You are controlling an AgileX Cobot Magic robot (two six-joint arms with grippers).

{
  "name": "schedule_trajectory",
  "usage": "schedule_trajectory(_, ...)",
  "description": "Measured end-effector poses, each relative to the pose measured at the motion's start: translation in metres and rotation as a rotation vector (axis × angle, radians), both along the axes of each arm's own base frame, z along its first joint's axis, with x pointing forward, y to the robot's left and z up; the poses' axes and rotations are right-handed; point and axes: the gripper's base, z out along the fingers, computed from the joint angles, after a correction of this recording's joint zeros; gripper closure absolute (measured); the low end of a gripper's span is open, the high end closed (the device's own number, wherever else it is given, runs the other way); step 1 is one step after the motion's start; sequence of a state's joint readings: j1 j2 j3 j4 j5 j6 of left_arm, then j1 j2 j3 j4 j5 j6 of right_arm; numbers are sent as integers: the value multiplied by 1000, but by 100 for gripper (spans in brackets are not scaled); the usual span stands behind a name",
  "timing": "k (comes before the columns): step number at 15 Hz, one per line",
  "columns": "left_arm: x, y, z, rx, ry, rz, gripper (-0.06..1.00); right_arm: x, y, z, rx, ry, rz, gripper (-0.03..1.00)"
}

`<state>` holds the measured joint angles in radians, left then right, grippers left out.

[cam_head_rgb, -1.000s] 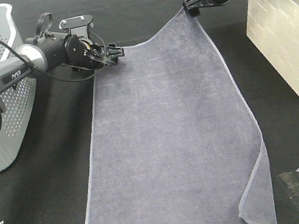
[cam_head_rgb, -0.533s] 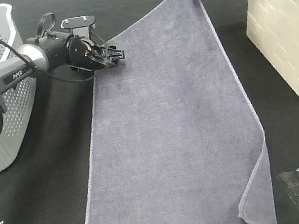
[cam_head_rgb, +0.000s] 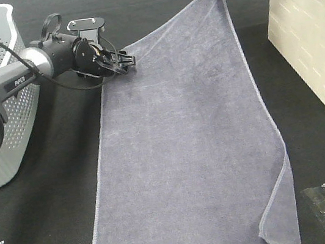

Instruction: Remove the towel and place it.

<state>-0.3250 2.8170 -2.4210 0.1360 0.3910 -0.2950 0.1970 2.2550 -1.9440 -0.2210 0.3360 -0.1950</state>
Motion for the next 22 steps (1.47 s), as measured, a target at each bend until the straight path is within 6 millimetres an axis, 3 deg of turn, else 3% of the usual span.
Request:
schedule_trajectory(4,0,0,0,1,4,1,19,-4,1,-4,23,70,-2,0)
schedule_trajectory(10,0,0,-1,3,8,1,19,-18,12,-15,30,256,151,1)
schedule_trajectory(15,-1,1,4,7,20,4,19,-19,11,-13,51,262,122,1)
schedule_trajectory(17,-3,-1,9,15,44,6,19,-26,10,9,72,255,108,1)
schedule_trajectory(18,-3,-1,9,15,44,6,19,-26,10,9,72,255,108,1)
schedule_trajectory(20,-7,-4,18,25,69,4,19,-38,8,39,120,248,69,1)
schedule_trajectory(22,-10,-14,50,16,39,-11,19,-51,6,57,145,288,44,1)
